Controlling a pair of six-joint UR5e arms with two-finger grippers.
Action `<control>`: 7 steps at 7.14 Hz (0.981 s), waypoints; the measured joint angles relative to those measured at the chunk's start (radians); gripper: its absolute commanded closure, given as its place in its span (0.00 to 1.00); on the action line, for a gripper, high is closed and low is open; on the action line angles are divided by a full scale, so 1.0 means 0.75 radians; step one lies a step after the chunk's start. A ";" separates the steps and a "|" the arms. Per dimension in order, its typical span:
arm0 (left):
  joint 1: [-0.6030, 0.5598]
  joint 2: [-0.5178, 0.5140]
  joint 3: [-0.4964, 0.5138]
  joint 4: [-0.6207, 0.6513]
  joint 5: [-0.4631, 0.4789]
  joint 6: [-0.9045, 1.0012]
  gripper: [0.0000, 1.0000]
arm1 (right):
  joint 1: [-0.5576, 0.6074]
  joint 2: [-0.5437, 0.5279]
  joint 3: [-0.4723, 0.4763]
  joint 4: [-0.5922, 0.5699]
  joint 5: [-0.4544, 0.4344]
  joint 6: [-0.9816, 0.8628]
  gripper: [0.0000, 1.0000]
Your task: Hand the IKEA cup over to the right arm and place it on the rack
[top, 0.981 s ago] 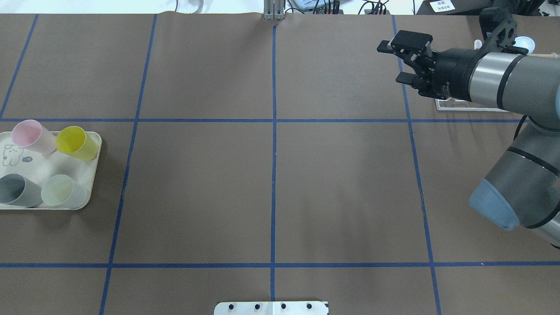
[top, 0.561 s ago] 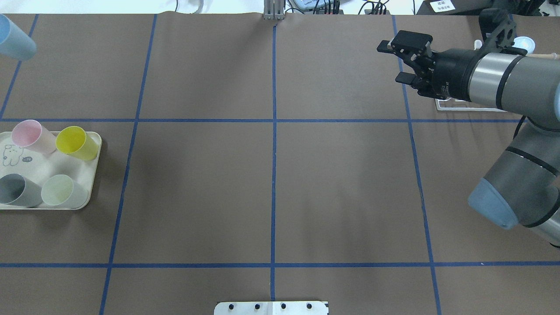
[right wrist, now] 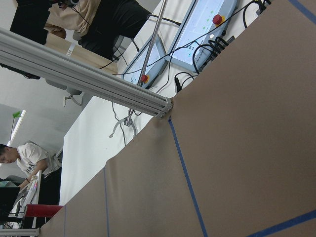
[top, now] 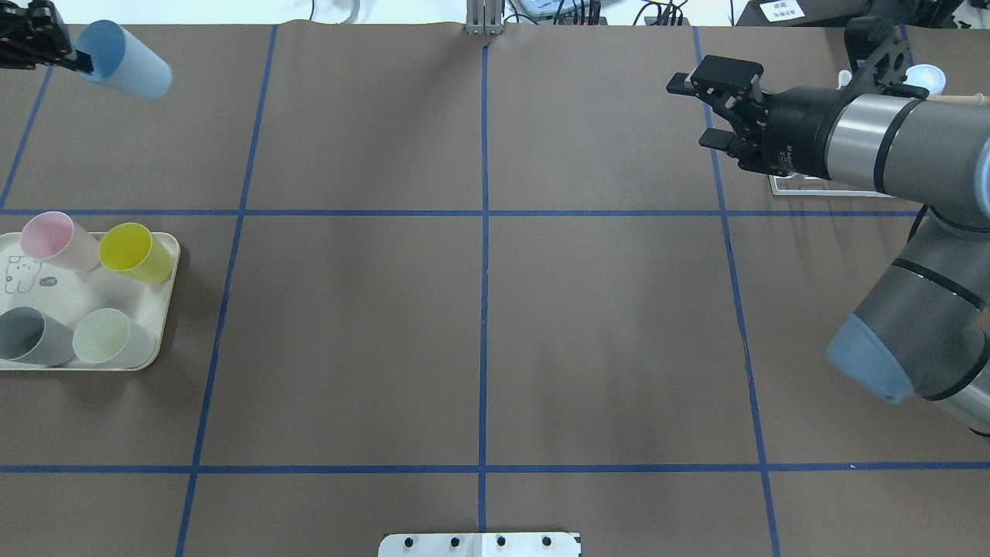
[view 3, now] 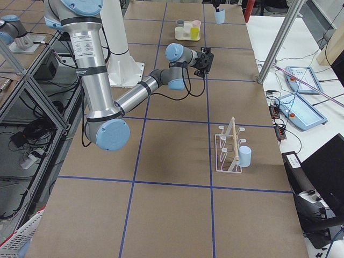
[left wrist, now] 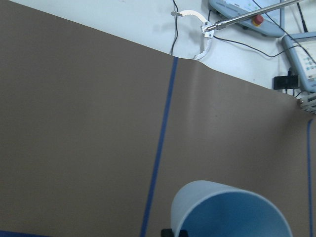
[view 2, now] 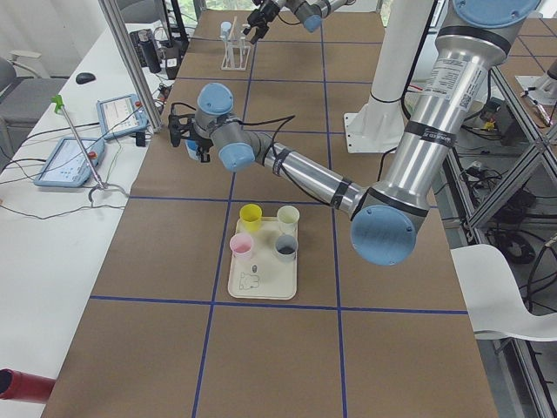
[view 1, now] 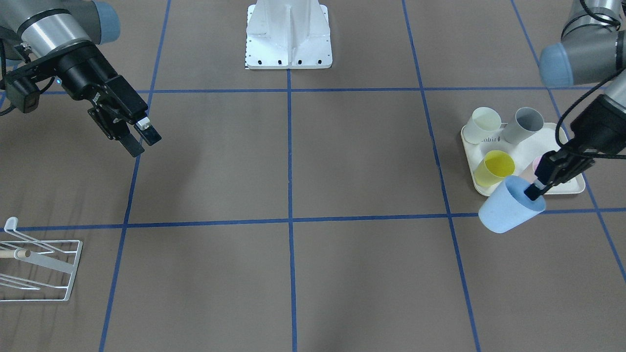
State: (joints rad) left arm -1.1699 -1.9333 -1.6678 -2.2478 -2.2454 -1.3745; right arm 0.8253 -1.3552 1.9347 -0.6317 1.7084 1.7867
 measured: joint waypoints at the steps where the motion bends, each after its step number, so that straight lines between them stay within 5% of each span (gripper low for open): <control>1: 0.104 -0.034 0.000 -0.132 0.104 -0.229 1.00 | 0.001 -0.001 -0.004 0.033 0.000 0.030 0.00; 4: 0.424 -0.108 0.006 -0.517 0.512 -0.748 1.00 | -0.001 0.006 -0.007 0.149 0.000 0.231 0.00; 7: 0.526 -0.117 0.075 -0.914 0.743 -1.096 1.00 | -0.058 0.088 -0.010 0.208 0.000 0.422 0.00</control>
State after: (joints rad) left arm -0.7752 -2.0212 -1.6113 -2.9335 -1.6882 -2.1962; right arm 0.7820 -1.2894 1.9273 -0.4753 1.7086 2.1034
